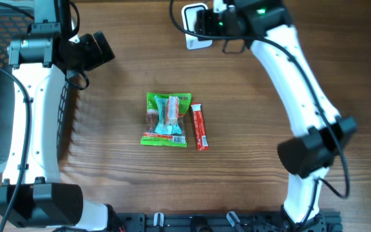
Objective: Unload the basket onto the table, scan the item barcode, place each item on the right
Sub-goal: 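Carry the jar up to the white scanner with the right gripper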
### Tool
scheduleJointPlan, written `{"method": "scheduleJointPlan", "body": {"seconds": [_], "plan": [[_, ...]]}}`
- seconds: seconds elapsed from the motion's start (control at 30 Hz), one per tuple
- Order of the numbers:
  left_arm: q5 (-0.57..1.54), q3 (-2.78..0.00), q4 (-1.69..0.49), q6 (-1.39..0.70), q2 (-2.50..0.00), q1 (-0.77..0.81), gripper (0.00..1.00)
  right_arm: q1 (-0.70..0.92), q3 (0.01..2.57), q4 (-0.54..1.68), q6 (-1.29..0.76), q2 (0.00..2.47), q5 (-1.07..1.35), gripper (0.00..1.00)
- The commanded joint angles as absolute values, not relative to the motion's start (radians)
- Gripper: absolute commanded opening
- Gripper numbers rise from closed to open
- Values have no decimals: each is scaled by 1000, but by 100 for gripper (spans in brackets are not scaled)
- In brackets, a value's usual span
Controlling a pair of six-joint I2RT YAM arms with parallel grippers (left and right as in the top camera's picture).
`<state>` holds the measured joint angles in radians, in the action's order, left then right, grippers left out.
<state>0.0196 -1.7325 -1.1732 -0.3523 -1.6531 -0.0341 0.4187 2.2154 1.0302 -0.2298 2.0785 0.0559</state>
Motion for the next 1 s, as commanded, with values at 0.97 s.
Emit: {"method": "scheduleJointPlan", "body": {"seconds": [0.97], "plan": [[14, -1730, -1172, -337, -1653, -38, 100, 417, 2231, 190, -153, 2474, -230, 40]]}}
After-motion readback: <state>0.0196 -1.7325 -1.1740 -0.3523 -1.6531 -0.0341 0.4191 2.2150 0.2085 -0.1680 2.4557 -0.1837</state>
